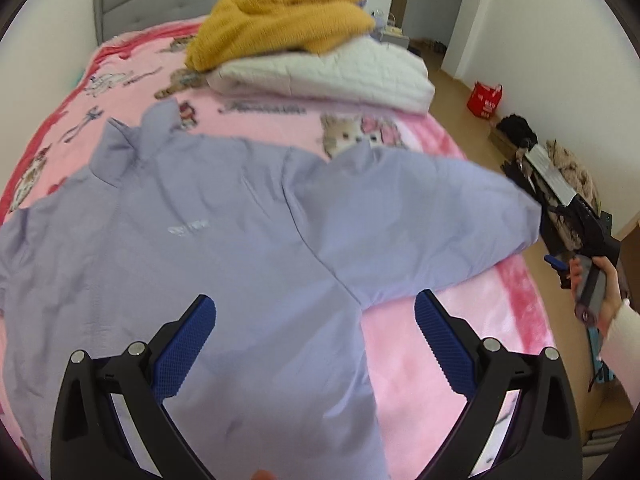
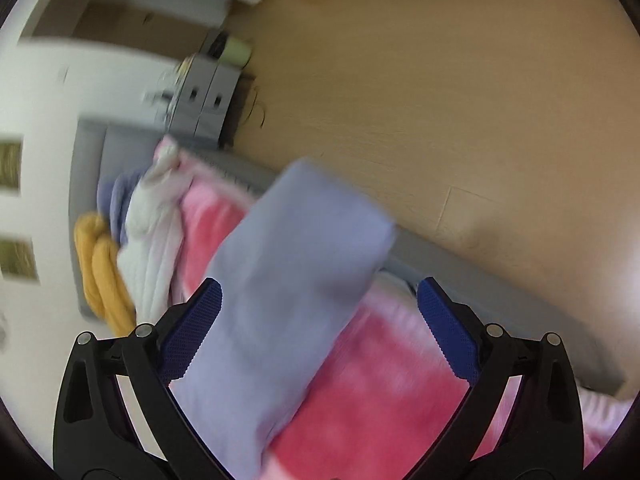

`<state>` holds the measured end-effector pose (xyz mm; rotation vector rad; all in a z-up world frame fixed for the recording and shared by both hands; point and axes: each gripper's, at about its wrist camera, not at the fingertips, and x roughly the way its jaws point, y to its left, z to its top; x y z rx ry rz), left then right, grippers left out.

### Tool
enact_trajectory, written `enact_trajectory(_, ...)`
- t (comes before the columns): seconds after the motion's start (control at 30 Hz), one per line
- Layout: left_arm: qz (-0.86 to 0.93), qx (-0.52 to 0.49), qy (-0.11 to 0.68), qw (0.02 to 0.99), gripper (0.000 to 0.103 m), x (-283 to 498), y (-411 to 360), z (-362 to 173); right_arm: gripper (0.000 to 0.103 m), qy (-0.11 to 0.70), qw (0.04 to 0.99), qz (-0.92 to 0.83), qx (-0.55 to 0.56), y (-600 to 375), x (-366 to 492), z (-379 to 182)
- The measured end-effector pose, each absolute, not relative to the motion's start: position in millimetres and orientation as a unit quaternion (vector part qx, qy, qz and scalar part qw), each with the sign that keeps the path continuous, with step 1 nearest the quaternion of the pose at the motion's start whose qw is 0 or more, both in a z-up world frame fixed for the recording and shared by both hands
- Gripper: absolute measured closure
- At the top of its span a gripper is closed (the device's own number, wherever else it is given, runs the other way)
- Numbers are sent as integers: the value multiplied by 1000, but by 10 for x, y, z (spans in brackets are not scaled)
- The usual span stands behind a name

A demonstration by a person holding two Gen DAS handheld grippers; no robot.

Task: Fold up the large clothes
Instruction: 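Reach the right tool to the jacket sleeve cuff and grasp it, then lift the sleeve with the right tool and fold it across the jacket body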

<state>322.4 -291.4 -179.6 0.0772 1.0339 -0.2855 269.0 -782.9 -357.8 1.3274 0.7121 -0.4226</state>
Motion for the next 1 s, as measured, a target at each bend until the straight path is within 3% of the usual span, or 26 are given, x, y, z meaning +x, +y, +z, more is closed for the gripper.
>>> enact_trajectory(0.17,-135,41,506,851,5,3399,-2973,-2050,11,274,678,-177,659,-7932,2663,-4129)
enact_trajectory(0.33,-132,31,507,851,5,3470,-2993,-2107,15,207,669,-126,703,-7883,2784,-4320)
enact_trajectory(0.4,-127,30,511,850,5,3488,-2985,-2130,37,196,667,-103,712,-7858,2867,-4363)
enact_trajectory(0.47,-124,27,515,848,5,3498,-2983,-2144,44,203,675,-95,703,-7832,2974,-4329)
enact_trajectory(0.53,-123,22,516,847,5,3514,-2968,-2148,62,212,688,-96,688,-7852,3026,-4243)
enact_trajectory(0.6,-124,21,514,849,5,3523,-2961,-2148,89,227,700,-105,669,-7852,3059,-4160)
enact_trajectory(0.8,-117,24,505,855,5,3607,-2922,-2123,95,240,740,-122,616,-7885,3027,-3696)
enact_trajectory(1.0,-105,4,502,858,5,3674,-2727,-2115,95,235,830,-106,494,-7585,2953,-2478)
